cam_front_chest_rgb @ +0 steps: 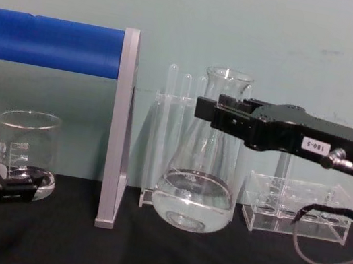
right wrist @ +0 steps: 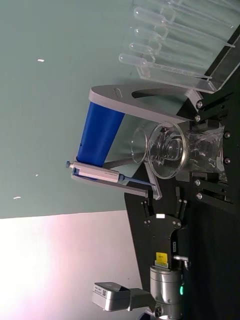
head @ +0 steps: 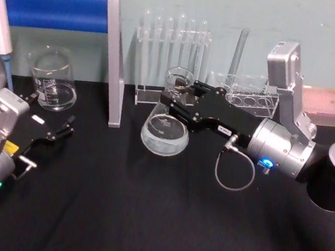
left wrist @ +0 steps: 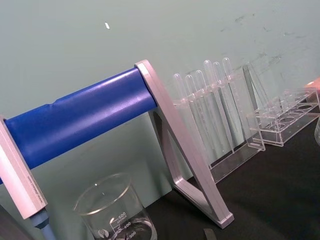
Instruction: Grasp the erlenmeyer flask with one hand, shake it three times, then place it back.
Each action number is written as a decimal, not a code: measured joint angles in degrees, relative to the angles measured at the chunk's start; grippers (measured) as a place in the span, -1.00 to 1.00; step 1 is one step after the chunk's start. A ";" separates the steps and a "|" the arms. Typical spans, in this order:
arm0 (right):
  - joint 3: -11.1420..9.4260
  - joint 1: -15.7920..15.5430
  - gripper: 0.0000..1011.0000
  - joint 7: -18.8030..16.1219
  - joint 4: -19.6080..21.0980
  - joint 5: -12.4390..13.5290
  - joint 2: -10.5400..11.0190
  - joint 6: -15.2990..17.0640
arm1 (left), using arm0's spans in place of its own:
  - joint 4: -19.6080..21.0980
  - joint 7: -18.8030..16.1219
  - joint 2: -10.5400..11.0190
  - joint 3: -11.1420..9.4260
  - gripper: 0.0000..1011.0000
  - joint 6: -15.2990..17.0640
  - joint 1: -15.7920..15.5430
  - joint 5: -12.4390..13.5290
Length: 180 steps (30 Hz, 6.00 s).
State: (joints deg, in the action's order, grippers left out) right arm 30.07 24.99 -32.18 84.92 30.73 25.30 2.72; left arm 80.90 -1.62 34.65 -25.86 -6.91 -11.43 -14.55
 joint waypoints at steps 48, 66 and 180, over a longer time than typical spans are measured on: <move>3.12 1.33 -0.11 -7.41 -9.68 -3.04 -0.01 -4.74 | 0.00 0.00 0.00 0.00 0.98 0.00 0.00 0.00; 3.95 1.51 -0.11 -9.13 -12.67 -3.35 -0.95 -6.09 | 0.00 0.00 0.00 0.00 0.98 0.00 0.00 0.00; 4.58 1.45 0.98 -9.31 -14.31 -4.31 -0.91 -4.50 | 0.00 0.00 0.00 0.00 0.98 0.00 0.00 0.00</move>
State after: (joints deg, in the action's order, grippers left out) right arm 34.64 26.44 -41.49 70.61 26.42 24.38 -1.78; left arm 80.90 -1.62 34.64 -25.86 -6.91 -11.43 -14.55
